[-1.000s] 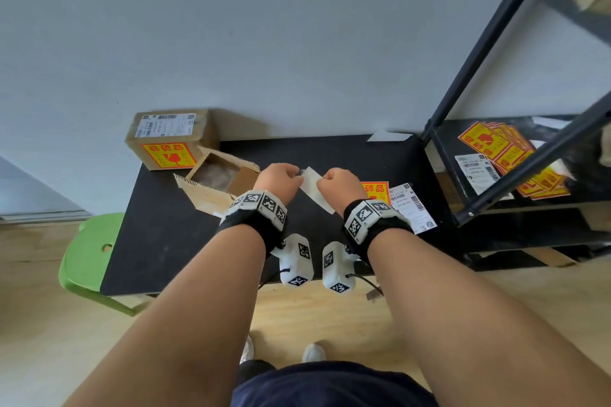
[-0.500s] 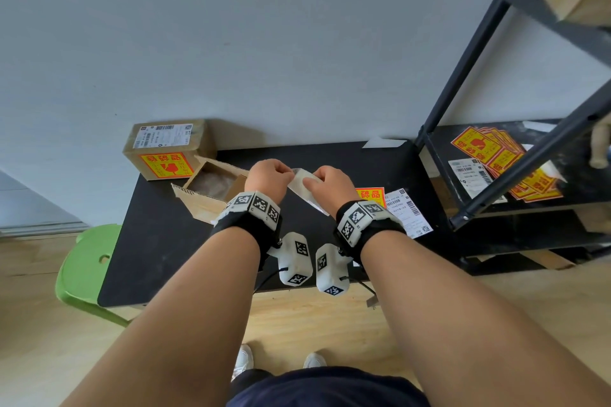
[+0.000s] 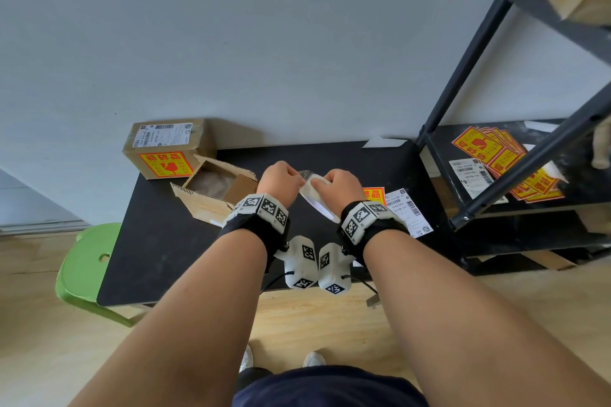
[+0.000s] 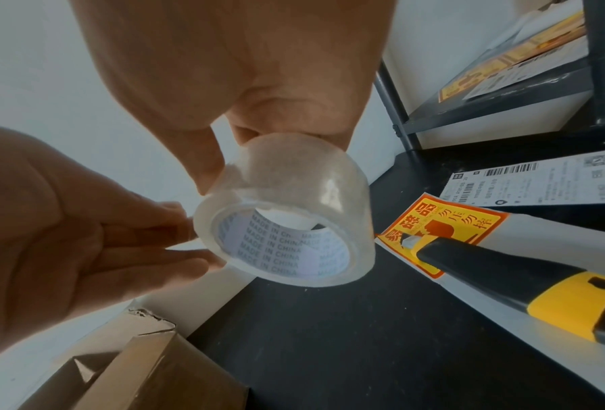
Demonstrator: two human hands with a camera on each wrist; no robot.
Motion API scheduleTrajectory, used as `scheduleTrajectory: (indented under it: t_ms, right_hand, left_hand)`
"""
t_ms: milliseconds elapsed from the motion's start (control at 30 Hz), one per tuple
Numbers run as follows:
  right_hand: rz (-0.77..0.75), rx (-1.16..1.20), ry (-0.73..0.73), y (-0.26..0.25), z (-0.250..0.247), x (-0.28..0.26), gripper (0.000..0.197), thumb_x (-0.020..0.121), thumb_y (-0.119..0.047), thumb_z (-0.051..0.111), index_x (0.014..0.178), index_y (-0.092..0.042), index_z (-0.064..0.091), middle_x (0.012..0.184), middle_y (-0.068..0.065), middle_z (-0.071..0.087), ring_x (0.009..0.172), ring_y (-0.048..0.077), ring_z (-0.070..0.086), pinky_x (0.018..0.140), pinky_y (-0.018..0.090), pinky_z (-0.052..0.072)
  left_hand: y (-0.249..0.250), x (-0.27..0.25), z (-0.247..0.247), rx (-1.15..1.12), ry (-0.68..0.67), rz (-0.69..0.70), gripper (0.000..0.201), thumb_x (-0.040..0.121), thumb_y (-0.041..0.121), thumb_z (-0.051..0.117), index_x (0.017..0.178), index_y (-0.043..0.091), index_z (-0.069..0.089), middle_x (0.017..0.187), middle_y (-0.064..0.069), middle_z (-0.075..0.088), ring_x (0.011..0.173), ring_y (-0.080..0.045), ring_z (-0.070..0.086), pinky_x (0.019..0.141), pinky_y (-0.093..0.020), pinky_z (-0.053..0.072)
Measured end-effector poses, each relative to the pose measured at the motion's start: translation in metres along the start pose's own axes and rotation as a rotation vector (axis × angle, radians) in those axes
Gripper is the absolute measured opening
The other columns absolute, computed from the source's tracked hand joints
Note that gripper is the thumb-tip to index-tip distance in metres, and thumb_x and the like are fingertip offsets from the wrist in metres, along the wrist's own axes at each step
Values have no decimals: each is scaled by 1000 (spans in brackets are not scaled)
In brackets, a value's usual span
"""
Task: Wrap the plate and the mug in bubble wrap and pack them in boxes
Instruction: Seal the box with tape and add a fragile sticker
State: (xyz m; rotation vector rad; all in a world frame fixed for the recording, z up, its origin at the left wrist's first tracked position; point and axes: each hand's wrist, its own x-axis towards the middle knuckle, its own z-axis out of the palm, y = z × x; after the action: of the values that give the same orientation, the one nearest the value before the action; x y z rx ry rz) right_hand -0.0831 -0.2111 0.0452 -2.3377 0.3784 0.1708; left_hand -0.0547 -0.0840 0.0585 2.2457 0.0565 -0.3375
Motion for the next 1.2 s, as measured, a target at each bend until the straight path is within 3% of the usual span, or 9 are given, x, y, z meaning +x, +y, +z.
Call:
scheduleTrajectory:
  t_ms: [100, 267, 433, 467, 600, 733, 867, 1033, 1200]
  right_hand:
    - [13, -29, -3, 3, -2, 2, 25, 92, -31, 52, 81, -10, 56, 76, 3, 55, 67, 17, 51, 53, 27, 34]
    - [59, -77, 3, 9, -9, 2, 32, 90, -35, 52, 70, -12, 47, 68, 0, 47, 66, 20, 47, 54, 29, 33]
    - [-27, -18, -3, 6, -15, 2, 36, 89, -34, 56, 124, -25, 57, 118, -3, 63, 106, 19, 60, 85, 31, 46]
    - [-42, -3, -20, 4, -16, 2, 35, 88, -31, 57, 123, -27, 61, 121, -5, 64, 111, 17, 59, 88, 30, 45]
    - [-22, -5, 11, -6, -15, 3, 20, 86, -27, 57, 94, -23, 74, 93, -5, 72, 90, 17, 65, 77, 28, 51]
    - [-26, -11, 26, -21, -6, 8, 20, 85, -26, 57, 88, -22, 76, 86, -3, 72, 84, 19, 64, 75, 30, 53]
    - [-29, -13, 13, -42, 11, 17, 21, 88, -27, 55, 87, -19, 75, 86, 0, 71, 83, 22, 63, 72, 28, 50]
    - [-13, -4, 27, -61, 36, 24, 22, 85, -23, 53, 77, -10, 69, 77, 5, 68, 77, 27, 63, 63, 28, 47]
    - [22, -7, 68, -78, 59, 30, 22, 86, -24, 52, 81, -11, 70, 79, 2, 69, 77, 25, 63, 62, 28, 47]
  left_hand:
    - [1, -1, 1, 19, 32, 18, 19, 90, 11, 56, 73, 17, 54, 91, -8, 68, 82, -22, 64, 75, -35, 52]
    - [8, 0, 0, 34, -2, 67, 24, 92, 8, 52, 71, 17, 56, 87, -10, 71, 85, -25, 67, 82, -39, 54]
    - [6, 5, -1, 99, 67, 80, 8, 93, 16, 51, 93, 14, 58, 83, 2, 61, 72, -13, 55, 60, -26, 40]
    - [5, 5, -2, 106, 73, 83, 8, 92, 16, 50, 93, 15, 58, 81, 3, 59, 70, -12, 54, 59, -26, 39]
    - [-3, 8, -10, 120, 111, 121, 10, 91, 20, 54, 91, 19, 64, 86, 4, 64, 78, -13, 57, 68, -27, 42]
    - [-15, 10, -26, 161, 139, 182, 20, 94, 21, 52, 102, 21, 70, 96, 5, 65, 86, -13, 59, 72, -27, 44]
    - [-41, 19, -53, 274, 200, 134, 48, 89, 6, 49, 134, 20, 52, 135, -4, 51, 124, -22, 47, 100, -37, 43]
    - [-90, 24, -93, 598, 366, 49, 55, 87, 29, 62, 136, 14, 43, 138, -9, 45, 129, -29, 38, 104, -41, 35]
    - [-127, 37, -112, 736, 126, -84, 70, 82, 17, 61, 145, 12, 31, 146, -9, 39, 139, -28, 30, 115, -44, 25]
